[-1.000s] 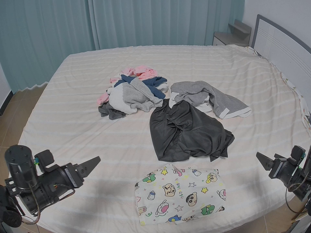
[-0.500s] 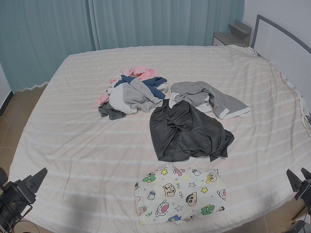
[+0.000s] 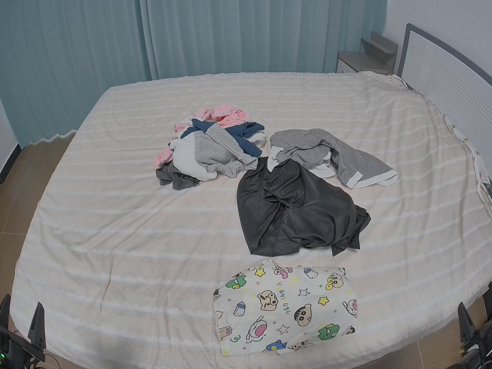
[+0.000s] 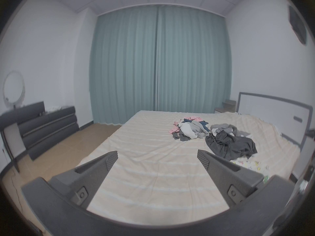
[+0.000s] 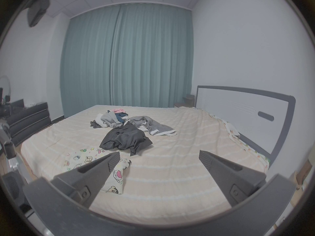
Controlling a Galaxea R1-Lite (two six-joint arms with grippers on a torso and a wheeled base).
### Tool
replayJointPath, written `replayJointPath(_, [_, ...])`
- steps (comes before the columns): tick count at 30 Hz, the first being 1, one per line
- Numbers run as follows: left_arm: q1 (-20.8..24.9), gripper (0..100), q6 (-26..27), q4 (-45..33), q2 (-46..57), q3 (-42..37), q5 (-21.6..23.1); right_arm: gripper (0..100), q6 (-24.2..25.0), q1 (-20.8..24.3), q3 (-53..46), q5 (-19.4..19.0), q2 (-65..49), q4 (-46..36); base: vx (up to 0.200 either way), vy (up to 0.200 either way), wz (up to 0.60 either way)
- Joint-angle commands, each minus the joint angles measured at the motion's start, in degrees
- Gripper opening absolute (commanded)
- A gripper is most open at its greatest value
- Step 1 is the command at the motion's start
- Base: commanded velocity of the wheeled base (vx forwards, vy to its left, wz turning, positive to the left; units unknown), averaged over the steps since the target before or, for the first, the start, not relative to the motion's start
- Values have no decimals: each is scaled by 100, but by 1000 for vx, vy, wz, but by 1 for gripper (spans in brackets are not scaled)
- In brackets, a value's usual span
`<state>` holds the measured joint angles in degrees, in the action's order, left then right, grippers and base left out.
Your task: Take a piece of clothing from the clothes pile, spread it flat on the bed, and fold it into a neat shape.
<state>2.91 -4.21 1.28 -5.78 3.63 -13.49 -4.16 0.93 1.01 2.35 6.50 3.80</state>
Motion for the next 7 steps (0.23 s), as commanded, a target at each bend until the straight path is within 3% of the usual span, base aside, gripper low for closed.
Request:
replayJointPath(1, [-300,100,245,-190,578,-214,409,100,-59,-119,-101,-323,-641,-266,0,0,0])
replayJointPath(7, [-300,100,289,-146,578,-223,409,100,310,-119,-101,-481,-641,-512,0,0,0])
